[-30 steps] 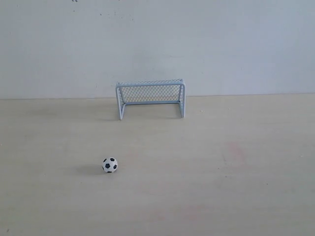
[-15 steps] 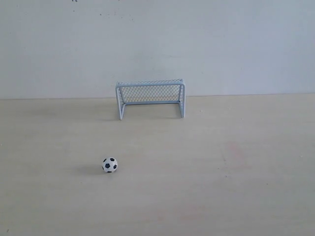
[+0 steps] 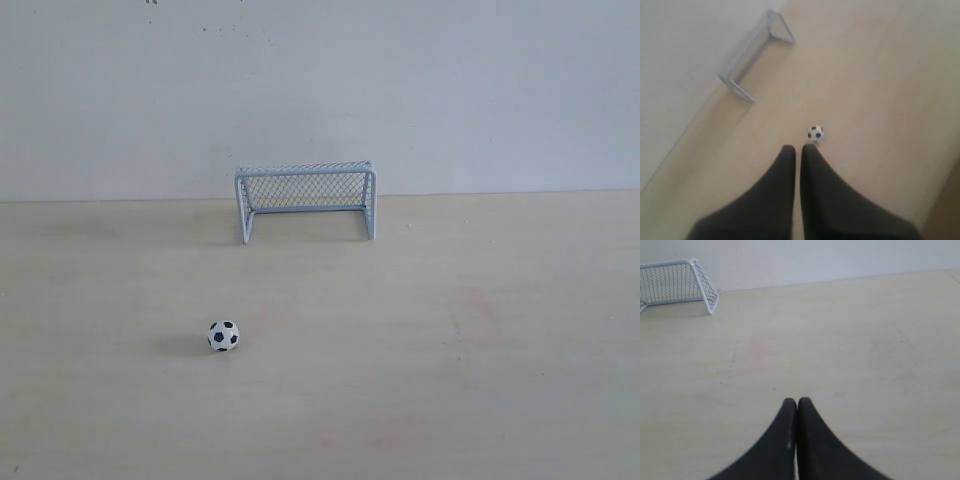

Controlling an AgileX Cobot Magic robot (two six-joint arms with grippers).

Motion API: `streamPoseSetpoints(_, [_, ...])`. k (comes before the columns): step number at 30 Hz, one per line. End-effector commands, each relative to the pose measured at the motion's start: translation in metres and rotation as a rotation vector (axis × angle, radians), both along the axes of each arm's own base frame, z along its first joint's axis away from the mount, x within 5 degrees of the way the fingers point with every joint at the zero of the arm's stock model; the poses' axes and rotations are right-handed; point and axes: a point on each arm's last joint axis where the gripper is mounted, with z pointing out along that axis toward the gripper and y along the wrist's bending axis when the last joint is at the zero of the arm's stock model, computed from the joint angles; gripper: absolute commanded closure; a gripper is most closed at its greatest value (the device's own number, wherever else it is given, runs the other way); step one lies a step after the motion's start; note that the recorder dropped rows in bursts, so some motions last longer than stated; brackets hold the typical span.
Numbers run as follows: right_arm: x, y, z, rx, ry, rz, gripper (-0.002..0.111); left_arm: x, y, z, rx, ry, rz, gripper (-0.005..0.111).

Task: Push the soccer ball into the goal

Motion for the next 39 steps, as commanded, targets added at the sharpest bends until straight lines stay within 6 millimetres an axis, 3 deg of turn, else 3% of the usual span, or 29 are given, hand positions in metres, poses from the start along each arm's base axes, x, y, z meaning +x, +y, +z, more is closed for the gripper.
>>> streamPoseSetpoints(1, [0.000, 0.000, 0.001, -0.004, -0.011, -0.003, 0.109, 0.043, 0.000, -0.028, 0.305, 0.082, -0.263, 0.102])
streamPoseSetpoints(4, [0.000, 0.000, 0.001, -0.004, -0.011, -0.003, 0.109, 0.073, 0.000, -0.055, 0.417, 0.145, -0.385, 0.102])
streamPoseSetpoints(8, [0.000, 0.000, 0.001, -0.004, -0.011, -0.003, 0.109, 0.113, 0.008, -0.099, 0.571, 0.255, -0.406, 0.102])
streamPoseSetpoints(14, [0.000, 0.000, 0.001, -0.004, -0.011, -0.003, 0.109, 0.154, 0.005, -0.162, 0.658, 0.269, -0.571, 0.102])
streamPoseSetpoints(20, [0.000, 0.000, 0.001, -0.004, -0.011, -0.003, 0.109, 0.168, -0.013, -0.213, 0.569, 0.403, -0.644, 0.102])
streamPoseSetpoints(25, [0.000, 0.000, 0.001, -0.004, -0.011, -0.003, 0.109, 0.172, -0.030, -0.251, 0.735, 0.472, -0.749, 0.102])
streamPoseSetpoints(28, [0.000, 0.000, 0.001, -0.004, -0.011, -0.003, 0.109, 0.173, -0.043, -0.263, 0.748, 0.466, -0.783, 0.102])
streamPoseSetpoints(33, [0.000, 0.000, 0.001, -0.004, -0.011, -0.003, 0.109, 0.172, -0.063, -0.264, 0.707, 0.410, -0.811, 0.102])
streamPoseSetpoints(39, [0.000, 0.000, 0.001, -0.004, -0.011, -0.003, 0.109, 0.175, -0.070, -0.269, 0.635, 0.386, -0.764, 0.102])
